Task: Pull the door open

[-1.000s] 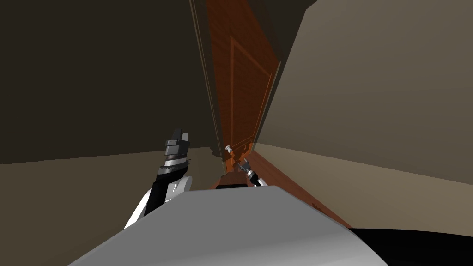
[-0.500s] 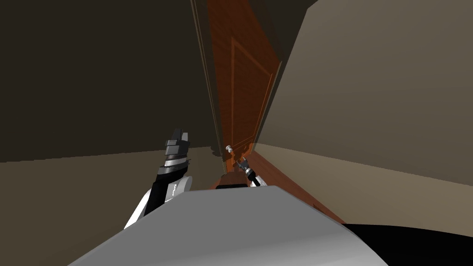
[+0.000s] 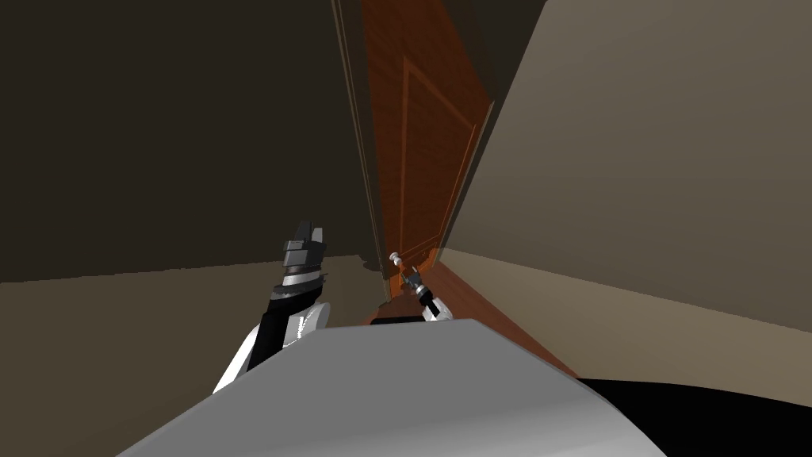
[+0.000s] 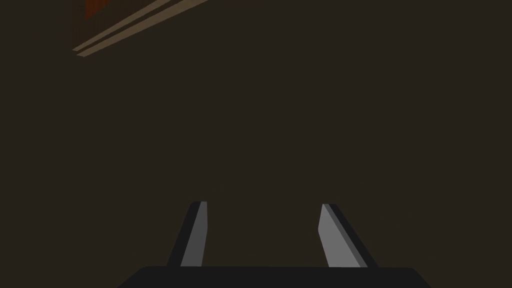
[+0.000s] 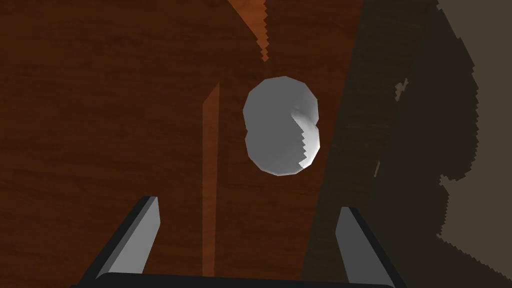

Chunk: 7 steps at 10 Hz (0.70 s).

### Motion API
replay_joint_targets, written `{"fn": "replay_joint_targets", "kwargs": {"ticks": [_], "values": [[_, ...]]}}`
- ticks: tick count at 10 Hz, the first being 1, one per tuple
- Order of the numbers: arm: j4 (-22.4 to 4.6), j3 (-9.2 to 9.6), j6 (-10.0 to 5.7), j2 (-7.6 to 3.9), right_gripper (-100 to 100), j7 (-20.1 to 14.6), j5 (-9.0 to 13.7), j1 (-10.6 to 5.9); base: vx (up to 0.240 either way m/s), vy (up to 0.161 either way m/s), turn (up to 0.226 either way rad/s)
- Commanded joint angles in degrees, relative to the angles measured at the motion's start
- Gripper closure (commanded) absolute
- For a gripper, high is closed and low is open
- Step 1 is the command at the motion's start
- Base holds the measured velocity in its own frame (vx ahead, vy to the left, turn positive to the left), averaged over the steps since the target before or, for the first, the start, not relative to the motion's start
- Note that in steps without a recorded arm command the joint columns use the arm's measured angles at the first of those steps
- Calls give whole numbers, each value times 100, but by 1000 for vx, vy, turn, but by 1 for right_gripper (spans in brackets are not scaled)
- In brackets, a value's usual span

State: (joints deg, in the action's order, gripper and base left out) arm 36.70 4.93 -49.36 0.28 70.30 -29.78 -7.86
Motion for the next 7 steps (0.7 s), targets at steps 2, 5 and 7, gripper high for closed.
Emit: {"fn": "replay_joint_targets", "kwargs": {"ticks": [2,5,7], "values": [[-269,-14,-55,158,-100,135,104,-195,113,24,75],[-330,-7,-53,248,-100,176,143,-259,179,80,86],[-395,-27,-90,233,100,189,147,-289,5,0,12]]}}
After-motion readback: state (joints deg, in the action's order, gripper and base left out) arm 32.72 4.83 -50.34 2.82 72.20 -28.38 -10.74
